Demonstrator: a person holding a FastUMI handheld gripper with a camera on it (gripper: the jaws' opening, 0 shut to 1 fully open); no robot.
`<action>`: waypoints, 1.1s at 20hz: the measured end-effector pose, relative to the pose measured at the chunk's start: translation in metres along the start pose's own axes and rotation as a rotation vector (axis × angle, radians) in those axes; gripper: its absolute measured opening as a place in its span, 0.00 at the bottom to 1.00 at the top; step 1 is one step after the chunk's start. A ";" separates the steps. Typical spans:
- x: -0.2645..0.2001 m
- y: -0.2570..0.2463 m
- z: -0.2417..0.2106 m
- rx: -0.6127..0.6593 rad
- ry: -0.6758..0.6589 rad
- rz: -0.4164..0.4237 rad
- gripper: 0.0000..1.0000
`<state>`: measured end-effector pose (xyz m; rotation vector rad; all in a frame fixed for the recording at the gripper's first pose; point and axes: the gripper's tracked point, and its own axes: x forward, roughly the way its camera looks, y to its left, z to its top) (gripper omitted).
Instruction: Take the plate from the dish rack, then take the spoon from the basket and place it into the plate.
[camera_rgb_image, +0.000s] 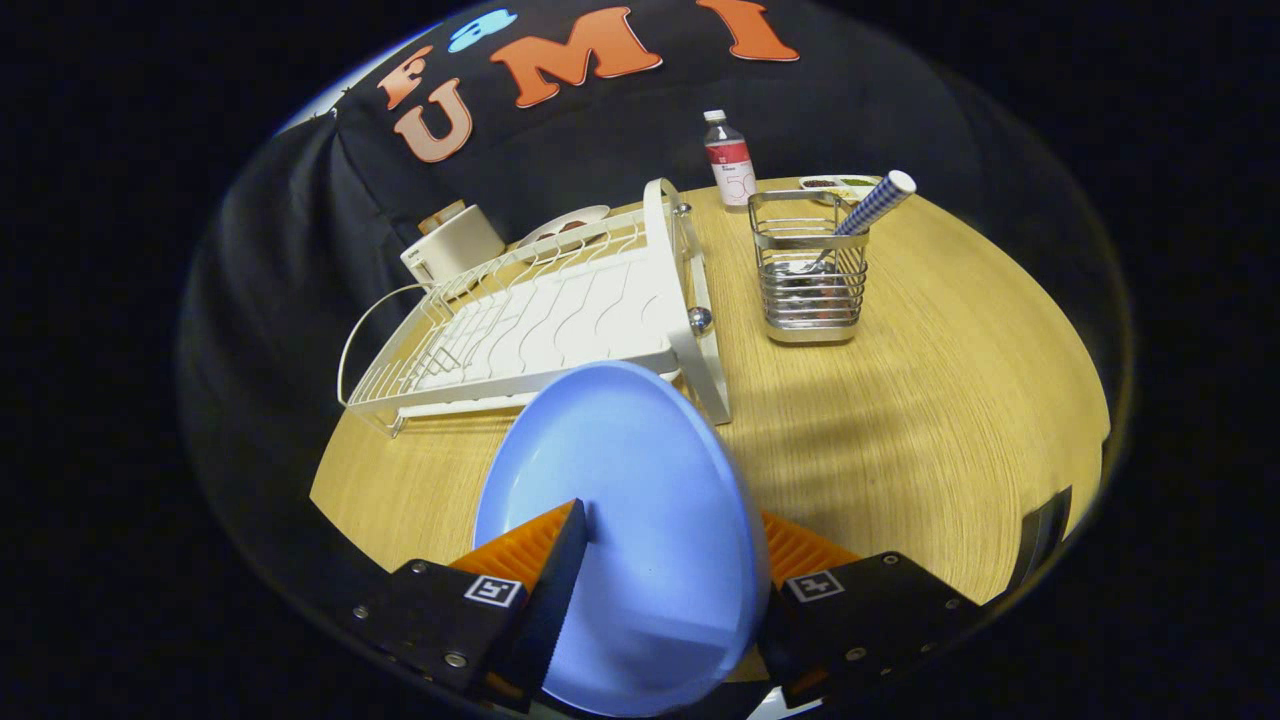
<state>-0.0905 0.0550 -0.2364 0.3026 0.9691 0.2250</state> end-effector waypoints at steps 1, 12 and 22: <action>0.003 -0.011 0.005 -0.022 -0.019 -0.050 0.84; 0.004 -0.032 0.021 -0.094 -0.103 -0.147 0.85; -0.030 -0.076 0.096 -0.061 -0.307 -0.223 0.85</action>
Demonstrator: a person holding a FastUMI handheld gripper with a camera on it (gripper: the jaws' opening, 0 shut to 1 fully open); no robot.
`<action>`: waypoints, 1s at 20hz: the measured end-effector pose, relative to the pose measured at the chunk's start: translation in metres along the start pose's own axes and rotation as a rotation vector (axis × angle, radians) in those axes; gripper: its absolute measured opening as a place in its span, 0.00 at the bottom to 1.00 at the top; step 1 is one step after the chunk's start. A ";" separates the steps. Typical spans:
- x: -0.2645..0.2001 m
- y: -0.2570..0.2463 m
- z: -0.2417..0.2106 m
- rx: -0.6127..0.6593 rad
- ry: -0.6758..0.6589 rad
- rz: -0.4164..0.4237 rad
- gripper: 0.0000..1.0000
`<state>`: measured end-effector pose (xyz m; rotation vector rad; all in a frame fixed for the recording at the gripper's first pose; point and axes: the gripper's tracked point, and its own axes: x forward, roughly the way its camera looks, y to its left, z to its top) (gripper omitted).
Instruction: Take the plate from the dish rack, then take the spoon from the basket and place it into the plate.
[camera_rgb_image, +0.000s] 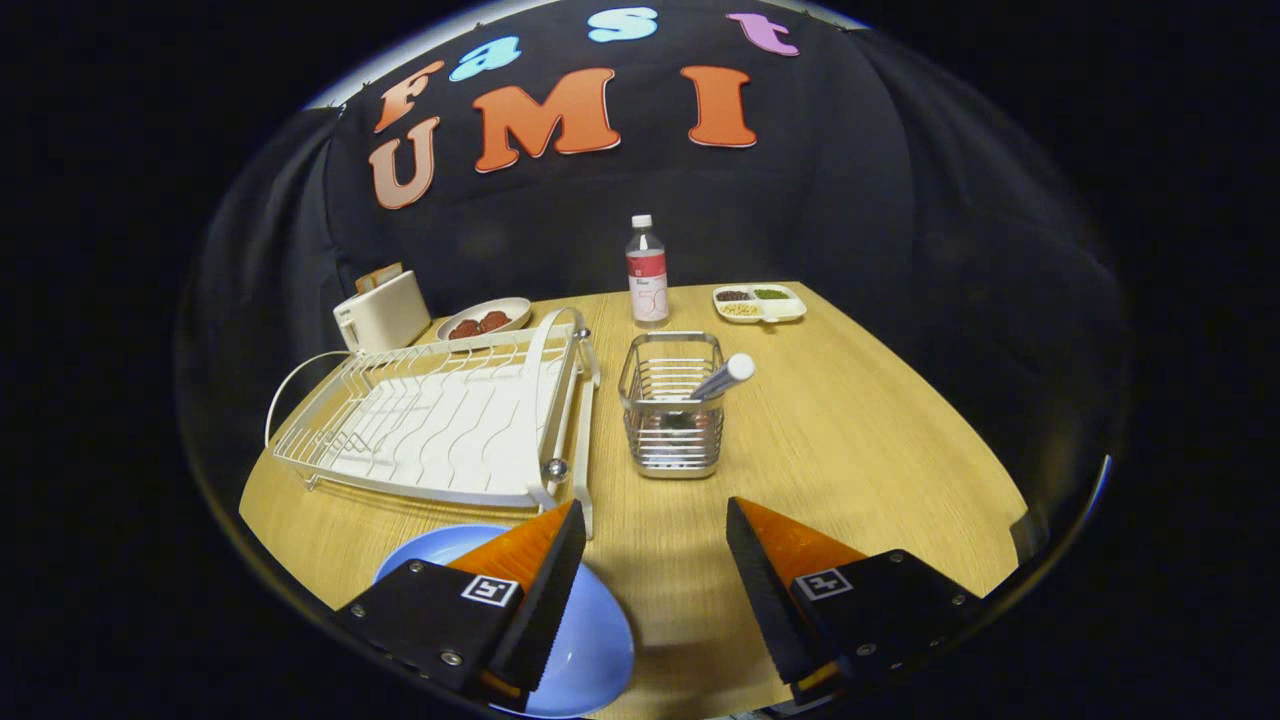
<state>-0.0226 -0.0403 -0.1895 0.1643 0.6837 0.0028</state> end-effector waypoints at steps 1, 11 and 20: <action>0.002 -0.005 0.008 0.003 -0.019 -0.010 0.85; 0.033 -0.019 0.061 0.028 -0.198 -0.057 0.53; 0.042 -0.001 0.062 0.125 -0.197 0.014 0.10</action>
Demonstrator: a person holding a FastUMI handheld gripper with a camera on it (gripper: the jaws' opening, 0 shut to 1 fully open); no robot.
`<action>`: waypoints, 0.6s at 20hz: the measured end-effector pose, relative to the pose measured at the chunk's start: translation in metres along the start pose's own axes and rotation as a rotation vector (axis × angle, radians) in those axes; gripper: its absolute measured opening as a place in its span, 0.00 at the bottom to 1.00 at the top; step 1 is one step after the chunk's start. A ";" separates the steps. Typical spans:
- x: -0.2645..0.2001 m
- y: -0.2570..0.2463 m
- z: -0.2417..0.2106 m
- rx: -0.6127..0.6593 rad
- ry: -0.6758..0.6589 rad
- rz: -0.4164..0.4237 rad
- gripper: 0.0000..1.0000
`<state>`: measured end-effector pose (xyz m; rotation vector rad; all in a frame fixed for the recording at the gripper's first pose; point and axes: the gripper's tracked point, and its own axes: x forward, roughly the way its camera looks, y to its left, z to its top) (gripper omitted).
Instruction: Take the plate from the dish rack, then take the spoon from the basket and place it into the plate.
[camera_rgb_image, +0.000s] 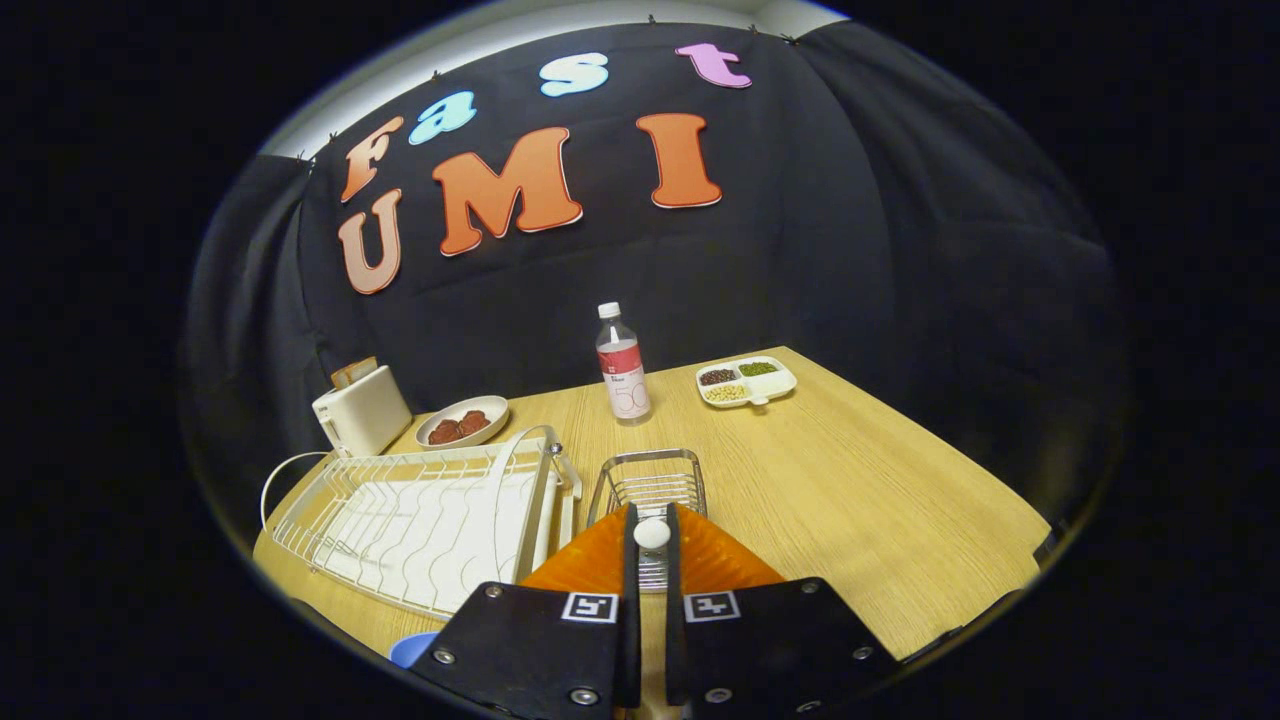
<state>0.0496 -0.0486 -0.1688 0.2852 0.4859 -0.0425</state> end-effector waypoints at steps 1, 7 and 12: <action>-0.004 0.003 0.005 0.002 -0.009 0.010 0.09; -0.036 0.004 0.038 -0.030 -0.084 0.017 0.08; -0.076 0.009 0.057 -0.041 -0.125 0.056 0.08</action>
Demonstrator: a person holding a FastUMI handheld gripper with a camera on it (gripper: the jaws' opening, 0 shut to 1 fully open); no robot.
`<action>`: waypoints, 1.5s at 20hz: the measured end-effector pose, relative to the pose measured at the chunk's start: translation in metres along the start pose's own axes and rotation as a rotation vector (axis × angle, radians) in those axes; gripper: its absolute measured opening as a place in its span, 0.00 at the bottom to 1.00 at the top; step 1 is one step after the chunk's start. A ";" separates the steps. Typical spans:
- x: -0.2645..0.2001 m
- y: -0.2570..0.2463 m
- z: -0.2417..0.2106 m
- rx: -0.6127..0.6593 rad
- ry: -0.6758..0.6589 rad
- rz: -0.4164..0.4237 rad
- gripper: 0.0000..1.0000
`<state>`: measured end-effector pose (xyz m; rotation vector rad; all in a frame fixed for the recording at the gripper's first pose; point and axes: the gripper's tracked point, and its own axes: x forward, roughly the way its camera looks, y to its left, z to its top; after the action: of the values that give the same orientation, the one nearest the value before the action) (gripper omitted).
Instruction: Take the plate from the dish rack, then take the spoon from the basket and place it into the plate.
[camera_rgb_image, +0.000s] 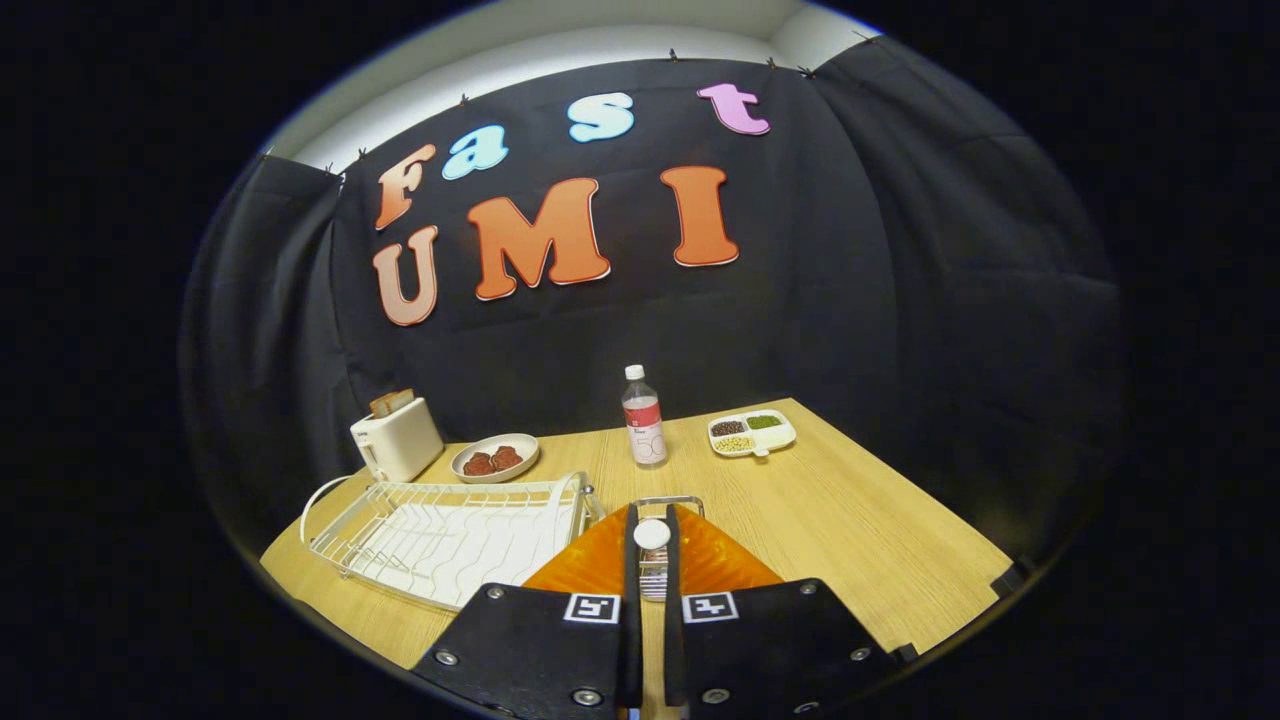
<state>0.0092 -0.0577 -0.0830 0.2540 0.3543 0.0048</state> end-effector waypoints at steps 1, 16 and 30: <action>-0.008 0.003 0.003 -0.005 -0.006 0.016 0.08; -0.096 0.057 -0.036 -0.082 0.008 0.210 0.08; -0.106 0.092 -0.102 -0.097 0.093 0.352 0.08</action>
<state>-0.1216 0.0515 -0.1163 0.2175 0.3969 0.3809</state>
